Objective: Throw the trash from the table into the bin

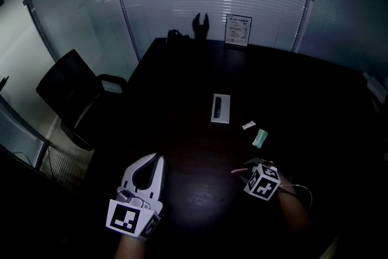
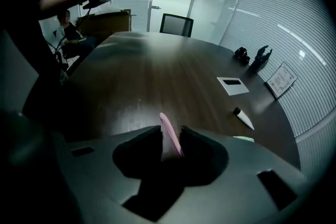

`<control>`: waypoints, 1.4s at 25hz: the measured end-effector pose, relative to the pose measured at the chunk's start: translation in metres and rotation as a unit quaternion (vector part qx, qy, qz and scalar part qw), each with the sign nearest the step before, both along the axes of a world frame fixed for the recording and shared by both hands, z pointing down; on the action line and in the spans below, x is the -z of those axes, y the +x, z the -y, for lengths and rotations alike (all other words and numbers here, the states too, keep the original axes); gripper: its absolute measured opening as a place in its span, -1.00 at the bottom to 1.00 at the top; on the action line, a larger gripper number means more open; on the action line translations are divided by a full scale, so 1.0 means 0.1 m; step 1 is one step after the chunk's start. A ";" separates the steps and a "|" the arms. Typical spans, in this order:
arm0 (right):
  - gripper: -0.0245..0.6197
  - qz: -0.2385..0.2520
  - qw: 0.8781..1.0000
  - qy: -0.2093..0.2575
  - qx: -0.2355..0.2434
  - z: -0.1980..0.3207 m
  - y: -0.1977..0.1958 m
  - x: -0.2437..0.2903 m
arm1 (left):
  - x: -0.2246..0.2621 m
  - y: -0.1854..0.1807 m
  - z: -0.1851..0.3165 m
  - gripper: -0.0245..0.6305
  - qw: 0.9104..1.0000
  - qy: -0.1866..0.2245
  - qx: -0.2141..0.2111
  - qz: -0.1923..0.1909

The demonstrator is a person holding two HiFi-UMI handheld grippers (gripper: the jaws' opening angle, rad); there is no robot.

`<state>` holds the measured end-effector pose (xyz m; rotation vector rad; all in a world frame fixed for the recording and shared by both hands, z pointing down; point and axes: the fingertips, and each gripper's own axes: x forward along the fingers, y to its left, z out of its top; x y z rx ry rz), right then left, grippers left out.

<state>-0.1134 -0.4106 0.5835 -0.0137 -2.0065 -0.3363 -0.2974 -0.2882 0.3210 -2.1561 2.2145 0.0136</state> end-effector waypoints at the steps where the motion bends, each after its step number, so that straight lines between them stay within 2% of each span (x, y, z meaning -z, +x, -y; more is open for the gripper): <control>1: -0.60 -0.011 1.000 -0.003 0.008 0.01 -0.01 -0.03 | -0.01 -0.01 0.01 -0.93 1.000 -0.001 0.002 0.001; 9: -0.60 -0.086 0.994 -0.050 0.049 0.04 -0.05 -0.21 | -0.07 -0.07 0.01 -0.93 1.000 -0.013 0.004 0.006; 14: -0.60 -0.086 0.986 -0.140 0.023 -0.07 -0.03 -0.31 | -0.10 -0.08 -0.01 -0.93 1.000 -0.015 0.008 0.007; 16: -0.60 -0.074 0.986 -0.152 0.018 -0.08 -0.06 -0.28 | -0.09 -0.07 -0.01 -0.93 1.000 -0.016 0.008 0.008; 18: -0.63 -0.073 0.986 -0.146 0.021 -0.09 -0.07 -0.27 | -0.09 -0.07 -0.01 -0.93 1.000 -0.016 0.009 0.007; 21: -0.80 -0.078 0.987 -0.136 0.025 -0.13 -0.05 -0.29 | -0.08 -0.06 0.01 -0.93 1.000 -0.014 0.008 0.007; 26: -0.82 -0.065 0.989 -0.133 0.003 -0.16 -0.04 -0.29 | -0.04 -0.05 0.03 -0.93 1.000 -0.004 0.008 0.007; 30: -0.83 -0.048 0.996 -0.071 -0.010 -0.05 -0.02 -0.20 | 0.01 -0.05 0.03 -0.93 1.000 0.002 0.012 0.009; 35: -0.83 -0.017 0.998 -0.039 -0.041 -0.04 0.01 -0.21 | 0.02 -0.07 0.02 -0.93 1.000 0.005 0.019 0.006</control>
